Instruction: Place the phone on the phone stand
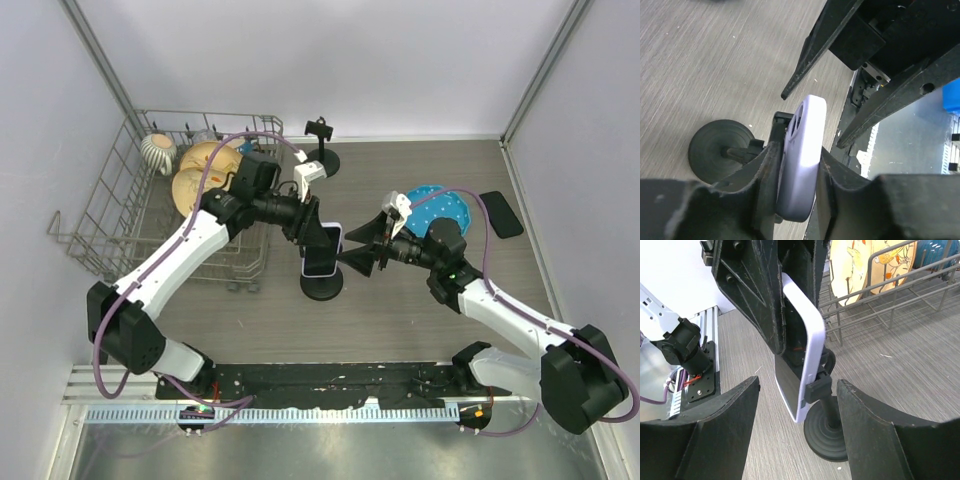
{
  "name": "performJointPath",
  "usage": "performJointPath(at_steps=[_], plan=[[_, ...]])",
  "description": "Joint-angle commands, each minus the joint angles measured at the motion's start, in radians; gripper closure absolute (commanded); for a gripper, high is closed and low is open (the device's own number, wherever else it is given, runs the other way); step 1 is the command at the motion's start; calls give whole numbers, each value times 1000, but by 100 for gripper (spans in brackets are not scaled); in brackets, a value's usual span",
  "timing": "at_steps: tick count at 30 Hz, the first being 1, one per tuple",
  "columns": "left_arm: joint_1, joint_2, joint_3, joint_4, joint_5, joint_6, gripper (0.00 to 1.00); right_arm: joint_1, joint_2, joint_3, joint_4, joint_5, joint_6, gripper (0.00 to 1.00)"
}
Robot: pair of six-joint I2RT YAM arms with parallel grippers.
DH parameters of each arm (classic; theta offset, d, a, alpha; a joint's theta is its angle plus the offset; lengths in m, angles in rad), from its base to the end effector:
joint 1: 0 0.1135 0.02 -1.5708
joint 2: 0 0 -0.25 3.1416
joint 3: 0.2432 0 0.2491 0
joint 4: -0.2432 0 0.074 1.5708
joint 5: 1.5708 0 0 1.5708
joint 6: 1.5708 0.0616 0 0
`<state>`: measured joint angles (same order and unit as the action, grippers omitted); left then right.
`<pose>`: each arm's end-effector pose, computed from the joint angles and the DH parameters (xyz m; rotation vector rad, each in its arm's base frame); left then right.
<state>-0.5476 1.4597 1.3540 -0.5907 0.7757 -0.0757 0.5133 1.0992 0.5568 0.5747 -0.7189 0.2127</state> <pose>0.2589 -0.2084 0.3204 0.9489 2.0987 -1.2040 0.2107 0.1653 0.2667 -0.8251 1.4393 1.1105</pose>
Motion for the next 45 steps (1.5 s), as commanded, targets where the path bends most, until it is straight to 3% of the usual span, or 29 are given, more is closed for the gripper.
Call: performJointPath(at_steps=[1, 4, 9, 17, 21, 26, 32, 40, 45], plan=[[0, -48, -9, 15, 60, 8, 69, -1, -33, 2, 45, 13, -1, 32], [-5, -111, -100, 147, 18, -45, 98, -1, -29, 2, 45, 18, -3, 32], [-8, -217, -321, 510, -10, -153, 100, -1, -29, -1, 47, 30, -1, 32], [-21, -263, -395, 624, -101, -154, 100, -1, -33, -6, 47, 53, -4, 32], [-21, -283, -319, 516, -105, -171, 100, -1, -51, -14, 39, 104, -9, 32], [-21, -315, -205, 361, -133, -249, 100, -12, -99, -34, -7, 410, -3, 32], [-21, -383, -23, 191, -265, -331, 100, -41, -209, -95, -4, 651, 48, 32], [-21, -406, 250, -125, -430, -394, 100, -52, -257, -118, -12, 714, 63, 32], [-21, -464, 430, -279, -705, -362, 100, -53, -268, -120, -13, 714, 74, 32]])
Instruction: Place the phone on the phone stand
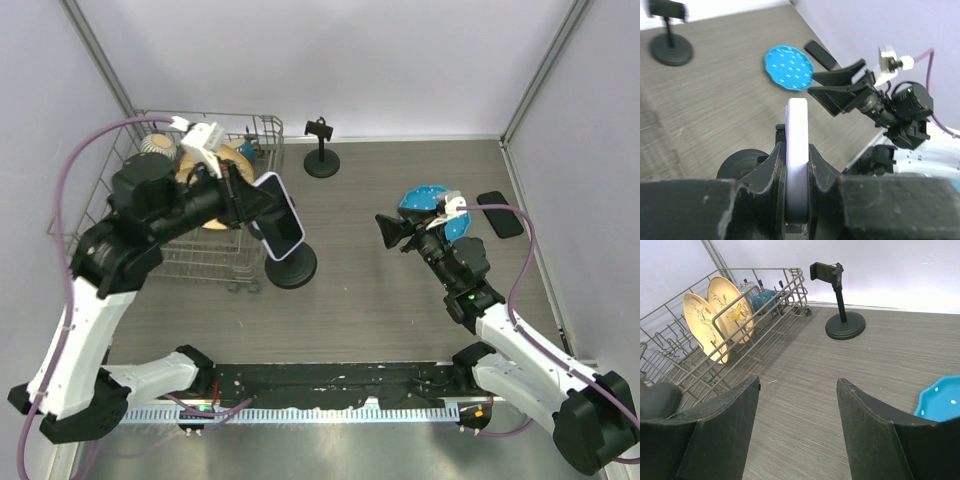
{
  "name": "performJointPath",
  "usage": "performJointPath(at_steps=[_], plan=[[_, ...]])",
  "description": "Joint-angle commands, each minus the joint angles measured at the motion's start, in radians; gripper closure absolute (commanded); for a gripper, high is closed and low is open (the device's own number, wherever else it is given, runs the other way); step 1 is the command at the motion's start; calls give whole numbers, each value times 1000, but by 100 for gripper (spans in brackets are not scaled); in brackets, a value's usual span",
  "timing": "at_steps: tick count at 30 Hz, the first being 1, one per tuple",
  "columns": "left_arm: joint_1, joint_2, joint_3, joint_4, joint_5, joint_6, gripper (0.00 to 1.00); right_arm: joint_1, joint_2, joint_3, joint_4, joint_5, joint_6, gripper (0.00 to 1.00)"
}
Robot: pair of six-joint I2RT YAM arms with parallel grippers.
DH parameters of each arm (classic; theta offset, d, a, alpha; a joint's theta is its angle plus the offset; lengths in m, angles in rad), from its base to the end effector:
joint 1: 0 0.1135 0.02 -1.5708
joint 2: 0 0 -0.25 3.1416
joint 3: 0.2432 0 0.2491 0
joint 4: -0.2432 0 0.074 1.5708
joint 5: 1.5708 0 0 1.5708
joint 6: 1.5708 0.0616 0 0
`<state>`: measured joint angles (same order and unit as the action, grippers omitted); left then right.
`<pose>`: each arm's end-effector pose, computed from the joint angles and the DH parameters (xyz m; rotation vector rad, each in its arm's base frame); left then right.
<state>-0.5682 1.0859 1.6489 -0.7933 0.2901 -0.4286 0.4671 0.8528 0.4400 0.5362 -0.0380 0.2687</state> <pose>0.1637 -0.1254 0.4841 0.3496 1.8672 -0.9571 0.2093 0.1082 0.2764 -0.1780 1.4674 0.6277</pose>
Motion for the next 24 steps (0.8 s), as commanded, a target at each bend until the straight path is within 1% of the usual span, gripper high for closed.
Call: performJointPath(at_steps=[1, 2, 4, 5, 7, 8, 9, 11, 14, 15, 16, 18, 19, 20, 22, 23, 24], plan=[[-1, -107, 179, -122, -265, -7, 100, -8, -24, -3, 24, 35, 20, 31], [-1, -115, 205, -148, -367, -7, 100, -7, -26, -3, 25, 32, 23, 32], [-1, -123, 288, -225, -442, -2, 100, -7, -26, -3, 27, 26, 27, 32], [-1, -126, 316, -247, -501, -4, 100, -7, -29, -1, 25, 24, 29, 31], [-1, -129, 383, -320, -564, 4, 100, -7, -28, -1, 25, 20, 33, 31], [-1, -132, 400, -343, -598, 4, 100, -7, -29, -1, 24, 18, 33, 32], [-1, -135, 413, -366, -667, -1, 100, -7, -32, 0, 24, 16, 35, 32], [-1, -142, 434, -411, -716, 5, 100, -8, -35, 0, 21, 13, 35, 31], [-1, -153, 483, -452, -746, 14, 100, -8, -41, 0, 16, 15, 35, 31], [-1, -143, 506, -498, -761, 17, 100, -8, -41, 2, 16, 15, 35, 32], [-1, -130, 569, -530, -811, 16, 100, -8, -41, 2, 16, 15, 36, 32], [-1, -107, 615, -613, -871, 11, 100, -7, -41, 0, 19, 13, 40, 32], [-1, -106, 609, -629, -931, -7, 100, -8, -40, 0, 22, 13, 43, 32], [-1, -112, 589, -633, -960, -16, 100, -8, -38, 0, 22, 10, 43, 31], [-1, -154, 465, -597, -1017, -39, 100, -8, -38, 0, 24, 10, 46, 32], [-1, -176, 410, -568, -1079, -45, 100, -7, -38, 0, 24, 7, 47, 32], [-1, -191, 311, -517, -1112, -53, 100, -7, -38, 0, 22, 7, 49, 32]])
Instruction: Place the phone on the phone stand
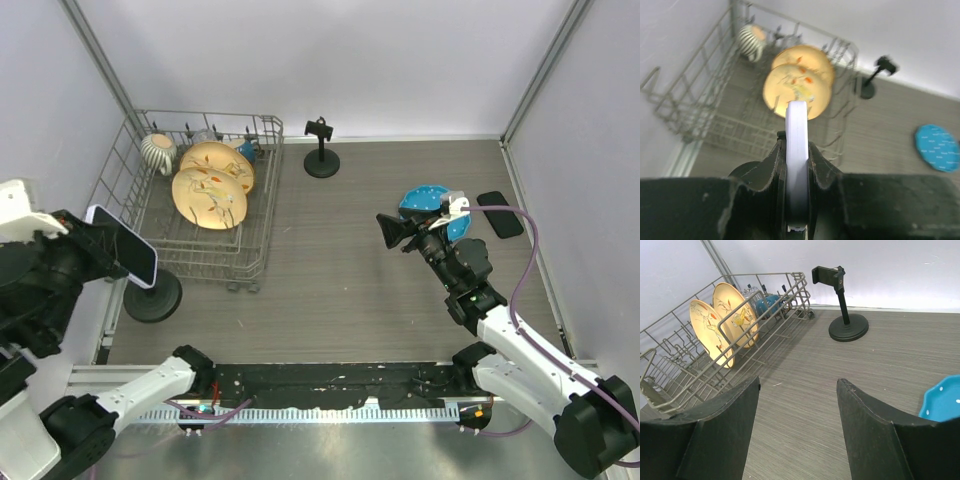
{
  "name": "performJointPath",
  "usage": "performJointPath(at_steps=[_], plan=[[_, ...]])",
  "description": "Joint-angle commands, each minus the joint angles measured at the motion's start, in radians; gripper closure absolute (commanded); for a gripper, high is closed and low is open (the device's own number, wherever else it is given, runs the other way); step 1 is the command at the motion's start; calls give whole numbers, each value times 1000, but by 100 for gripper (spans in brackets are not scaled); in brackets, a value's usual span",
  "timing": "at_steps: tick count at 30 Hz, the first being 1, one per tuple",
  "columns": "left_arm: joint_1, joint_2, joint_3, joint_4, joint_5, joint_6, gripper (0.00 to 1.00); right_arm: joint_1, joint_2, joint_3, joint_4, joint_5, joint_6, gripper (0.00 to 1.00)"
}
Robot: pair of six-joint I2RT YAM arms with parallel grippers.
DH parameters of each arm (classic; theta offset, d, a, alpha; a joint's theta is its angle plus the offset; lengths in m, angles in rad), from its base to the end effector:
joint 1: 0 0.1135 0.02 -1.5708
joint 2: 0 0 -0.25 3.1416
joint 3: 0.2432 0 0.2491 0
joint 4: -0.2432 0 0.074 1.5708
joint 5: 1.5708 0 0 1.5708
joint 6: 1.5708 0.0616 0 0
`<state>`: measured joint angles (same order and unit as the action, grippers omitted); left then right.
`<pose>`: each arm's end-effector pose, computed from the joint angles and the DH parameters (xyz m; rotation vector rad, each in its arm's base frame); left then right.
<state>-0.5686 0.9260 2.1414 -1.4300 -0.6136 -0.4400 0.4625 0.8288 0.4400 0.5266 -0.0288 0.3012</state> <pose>0.0352 0.0196 0.5344 -0.3228 1.7195 -0.1896 0.2067 0.1050 0.2803 -0.1422 1.4582 0.6464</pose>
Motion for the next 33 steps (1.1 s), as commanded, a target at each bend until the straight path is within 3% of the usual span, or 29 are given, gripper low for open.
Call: performJointPath(at_steps=[1, 10, 20, 25, 28, 33], plan=[[-1, -58, -228, 146, -245, -46, 100, -2, -17, 0, 33, -3, 16, 31], [-1, -119, -535, 281, -603, -124, 100, 8, -16, -1, 33, 6, 13, 31], [-1, -247, -896, 742, -857, -54, 100, 30, -2, -3, 47, 4, 16, 32], [19, -260, -985, 753, -907, -158, 100, 38, 3, 2, 42, 7, 13, 32], [53, -253, -1034, 810, -911, -146, 100, 47, 15, 0, 53, 9, 13, 32], [110, -222, -1008, 513, -874, -416, 100, 53, 18, 6, 36, 17, 0, 31]])
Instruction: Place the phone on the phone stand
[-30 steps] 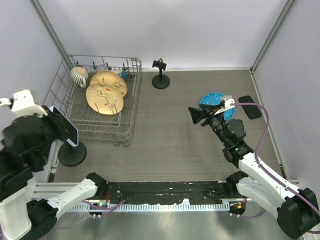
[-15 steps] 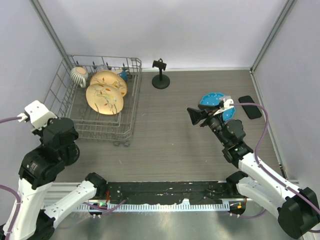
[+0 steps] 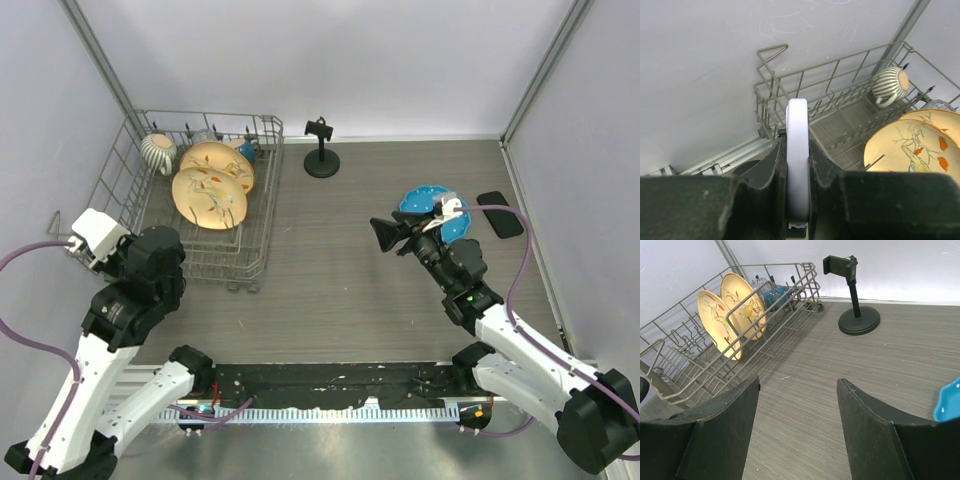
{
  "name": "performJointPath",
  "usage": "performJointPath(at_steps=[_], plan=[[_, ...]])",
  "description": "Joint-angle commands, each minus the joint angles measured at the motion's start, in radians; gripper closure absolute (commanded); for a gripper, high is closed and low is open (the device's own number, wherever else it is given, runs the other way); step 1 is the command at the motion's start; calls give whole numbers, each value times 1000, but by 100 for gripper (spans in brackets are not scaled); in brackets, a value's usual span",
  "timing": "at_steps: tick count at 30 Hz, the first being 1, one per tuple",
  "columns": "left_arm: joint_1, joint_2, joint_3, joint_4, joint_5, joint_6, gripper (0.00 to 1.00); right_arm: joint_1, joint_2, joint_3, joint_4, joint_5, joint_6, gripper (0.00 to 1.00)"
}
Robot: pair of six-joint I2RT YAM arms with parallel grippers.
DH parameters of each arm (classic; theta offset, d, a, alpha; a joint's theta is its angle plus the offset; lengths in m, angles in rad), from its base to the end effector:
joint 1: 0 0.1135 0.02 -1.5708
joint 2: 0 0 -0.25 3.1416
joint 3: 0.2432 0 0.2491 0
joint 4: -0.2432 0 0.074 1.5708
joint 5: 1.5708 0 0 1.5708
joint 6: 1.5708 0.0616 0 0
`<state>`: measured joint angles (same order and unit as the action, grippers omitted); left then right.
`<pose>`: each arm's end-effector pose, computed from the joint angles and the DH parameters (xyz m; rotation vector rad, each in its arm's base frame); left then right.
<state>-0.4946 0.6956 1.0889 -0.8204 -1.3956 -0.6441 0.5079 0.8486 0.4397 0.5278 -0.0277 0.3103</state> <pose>0.1217 0.0033 0.3867 -0.9005 1.4061 0.5280 0.2045 0.1158 0.2761 -0.1700 1.4792 0.6861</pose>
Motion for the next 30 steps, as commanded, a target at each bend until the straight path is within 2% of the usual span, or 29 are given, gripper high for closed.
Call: performJointPath(at_steps=[1, 5, 12, 17, 23, 27, 30], plan=[[39, 5, 43, -133, -103, -233, 100, 9, -2, 8, 31, 18, -14, 32], [45, -76, -4, -201, -132, -252, 99, 17, 6, 5, 44, 18, -11, 32], [45, -192, -112, -151, -148, -252, 99, 32, 20, 11, 49, 12, -16, 32], [47, -223, -141, -331, -171, -458, 99, 43, 26, 11, 52, 15, -19, 32], [45, -317, -187, -384, -174, -528, 100, 49, 30, 7, 61, 12, -16, 32], [45, -401, -236, -356, -183, -496, 100, 49, 30, 5, 69, 5, -10, 32], [45, -450, -276, -240, -184, -355, 100, 49, 40, 4, 75, 2, -7, 31]])
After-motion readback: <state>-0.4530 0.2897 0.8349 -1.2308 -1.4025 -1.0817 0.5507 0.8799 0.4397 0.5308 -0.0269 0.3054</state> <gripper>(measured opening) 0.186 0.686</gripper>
